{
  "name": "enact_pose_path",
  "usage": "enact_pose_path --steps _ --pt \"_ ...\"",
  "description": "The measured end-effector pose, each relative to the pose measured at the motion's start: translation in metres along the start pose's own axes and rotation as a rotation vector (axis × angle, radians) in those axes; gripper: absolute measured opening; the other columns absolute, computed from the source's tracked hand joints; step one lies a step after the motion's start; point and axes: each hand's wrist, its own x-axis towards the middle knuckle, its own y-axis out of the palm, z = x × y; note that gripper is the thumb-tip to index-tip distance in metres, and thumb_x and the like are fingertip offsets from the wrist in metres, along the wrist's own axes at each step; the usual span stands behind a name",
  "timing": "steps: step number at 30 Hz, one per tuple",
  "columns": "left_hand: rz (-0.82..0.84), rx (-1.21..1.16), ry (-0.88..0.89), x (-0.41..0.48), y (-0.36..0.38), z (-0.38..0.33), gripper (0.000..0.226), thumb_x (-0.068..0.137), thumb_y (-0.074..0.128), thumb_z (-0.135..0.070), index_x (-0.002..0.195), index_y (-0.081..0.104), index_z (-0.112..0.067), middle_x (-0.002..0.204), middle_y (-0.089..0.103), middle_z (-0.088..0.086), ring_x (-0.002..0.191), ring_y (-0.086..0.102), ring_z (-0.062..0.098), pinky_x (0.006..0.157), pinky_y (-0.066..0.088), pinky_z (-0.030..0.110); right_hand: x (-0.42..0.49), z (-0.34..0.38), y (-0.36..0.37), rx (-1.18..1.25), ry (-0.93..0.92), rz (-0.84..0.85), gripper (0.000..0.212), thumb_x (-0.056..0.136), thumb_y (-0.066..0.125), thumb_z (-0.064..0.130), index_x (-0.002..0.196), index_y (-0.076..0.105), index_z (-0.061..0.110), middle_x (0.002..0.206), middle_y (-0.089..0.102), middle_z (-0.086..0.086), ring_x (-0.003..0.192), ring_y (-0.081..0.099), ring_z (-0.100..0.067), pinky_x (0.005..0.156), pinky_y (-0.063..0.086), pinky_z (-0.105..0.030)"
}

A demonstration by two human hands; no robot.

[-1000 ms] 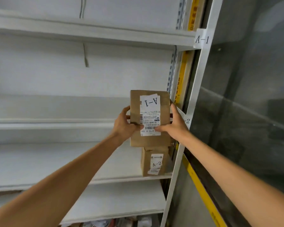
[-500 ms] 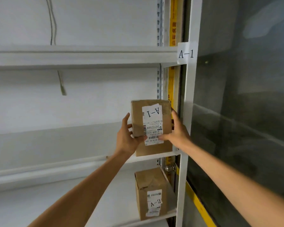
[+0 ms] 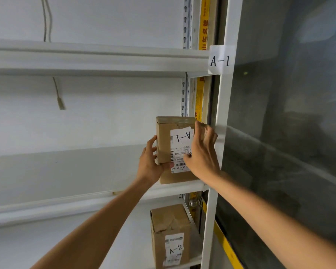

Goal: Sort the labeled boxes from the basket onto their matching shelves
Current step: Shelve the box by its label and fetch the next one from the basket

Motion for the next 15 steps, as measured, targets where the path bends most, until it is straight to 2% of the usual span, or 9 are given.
enact_pose_path --steps 5,7,9,10,11,13,15 --pt "0.029 0.054 -0.033 0.006 0.002 -0.007 0.104 0.065 0.084 -0.002 0.146 0.024 -0.029 0.137 0.048 0.009 0.124 0.05 0.027 0.097 0.049 0.05 -0.006 0.0 -0.001 -0.057 -0.035 0.032 0.095 0.083 0.068 0.01 0.151 0.002 0.003 0.152 0.0 -0.019 0.141 0.01 -0.031 0.104 0.045 -0.039" --pt "0.059 0.15 -0.051 0.004 0.0 -0.01 0.112 0.065 0.085 -0.007 0.15 0.014 -0.027 0.139 0.046 0.01 0.126 0.047 0.028 0.101 0.045 0.052 -0.01 0.003 -0.002 -0.085 -0.051 0.04 0.092 0.084 0.067 0.013 0.151 0.004 0.002 0.153 0.0 -0.019 0.142 0.011 -0.031 0.106 0.042 -0.04" --pt "0.086 0.272 -0.063 -0.003 -0.007 -0.011 0.124 0.065 0.087 -0.018 0.152 -0.001 -0.024 0.142 0.042 0.012 0.128 0.045 0.029 0.104 0.042 0.05 -0.014 0.011 -0.002 -0.097 -0.076 0.024 0.085 0.084 0.066 0.015 0.15 0.013 0.003 0.152 0.008 -0.019 0.14 0.017 -0.031 0.107 0.042 -0.041" --pt "0.082 0.303 -0.068 -0.007 -0.014 -0.011 0.125 0.066 0.087 -0.023 0.152 -0.003 -0.023 0.141 0.042 0.011 0.125 0.048 0.027 0.103 0.043 0.047 -0.017 0.017 -0.001 -0.084 -0.109 -0.004 0.08 0.083 0.066 0.013 0.148 0.021 0.002 0.15 0.018 -0.02 0.138 0.024 -0.032 0.105 0.043 -0.041" --pt "0.075 0.331 -0.071 -0.013 -0.023 -0.011 0.12 0.067 0.086 -0.027 0.152 0.001 -0.023 0.138 0.045 0.01 0.118 0.052 0.024 0.101 0.046 0.043 -0.019 0.025 0.001 -0.053 -0.151 -0.029 0.073 0.081 0.066 0.01 0.144 0.031 0.001 0.146 0.029 -0.021 0.134 0.031 -0.034 0.104 0.044 -0.042" --pt "0.085 0.455 -0.066 -0.026 -0.049 -0.01 0.099 0.071 0.083 -0.031 0.148 0.022 -0.022 0.128 0.053 0.005 0.102 0.058 0.016 0.092 0.051 0.035 -0.023 0.046 0.009 0.04 -0.237 -0.025 0.058 0.081 0.063 0.003 0.135 0.045 -0.001 0.133 0.048 -0.022 0.125 0.045 -0.036 0.102 0.044 -0.044" --pt "0.094 0.595 -0.073 -0.043 -0.086 -0.008 0.076 0.074 0.08 -0.03 0.137 0.04 -0.021 0.118 0.06 0.002 0.097 0.06 0.016 0.088 0.053 0.034 -0.029 0.075 0.023 0.138 -0.298 0.078 0.044 0.081 0.059 -0.001 0.124 0.052 0.001 0.119 0.057 -0.016 0.11 0.056 -0.032 0.093 0.048 -0.043"
